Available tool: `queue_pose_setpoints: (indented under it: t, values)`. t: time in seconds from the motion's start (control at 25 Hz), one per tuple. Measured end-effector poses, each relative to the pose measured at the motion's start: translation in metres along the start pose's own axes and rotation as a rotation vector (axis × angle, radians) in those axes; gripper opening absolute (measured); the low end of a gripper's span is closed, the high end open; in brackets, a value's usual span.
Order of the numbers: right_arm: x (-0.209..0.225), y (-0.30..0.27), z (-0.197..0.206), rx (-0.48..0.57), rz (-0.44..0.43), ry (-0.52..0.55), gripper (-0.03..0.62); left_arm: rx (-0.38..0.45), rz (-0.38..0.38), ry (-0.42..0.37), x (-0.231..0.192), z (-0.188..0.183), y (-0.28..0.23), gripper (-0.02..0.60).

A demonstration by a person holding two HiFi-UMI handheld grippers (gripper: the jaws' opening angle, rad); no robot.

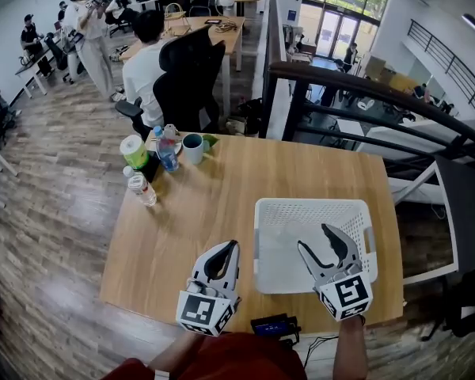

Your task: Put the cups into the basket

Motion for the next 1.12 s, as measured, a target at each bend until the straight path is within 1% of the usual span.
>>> queue_pose_setpoints:
  t: [0.2, 0.36, 0.56, 0.84, 1.0, 1.12]
  values:
    - [-0.008, 0.013, -0.002, 0.029, 0.019, -0.049, 0.253, -0.006, 0.01, -0.008, 0.0, -0.001, -0.005, 0.006]
    - [-0.011, 0.026, -0.002, 0.056, 0.069, -0.105, 0.253, -0.022, 0.021, -0.006, 0.002, 0.002, -0.007, 0.006]
    - [-0.015, 0.034, -0.005, 0.077, 0.097, -0.097, 0.253, -0.012, 0.028, -0.012, 0.002, 0.0, -0.012, 0.006]
    - [-0.019, 0.043, -0.004, 0.102, 0.139, -0.136, 0.252, -0.015, 0.032, -0.016, 0.004, 0.0, -0.013, 0.006]
    - [-0.021, 0.047, 0.0, 0.126, 0.214, -0.137, 0.252, -0.019, 0.038, -0.016, 0.007, 0.001, -0.013, 0.006]
    - [-0.022, 0.051, 0.003, 0.138, 0.249, -0.158, 0.25, -0.022, 0.038, -0.014, 0.008, 0.001, -0.012, 0.006]
Point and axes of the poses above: the fingertips, and each gripper's own axes: y backward along the fingers, x to its right, z out of its underside, the point moved 9 cm from there along y, backward along the fingers, and after that the axes turned 10 degrees about z, right-handed, at the moved point
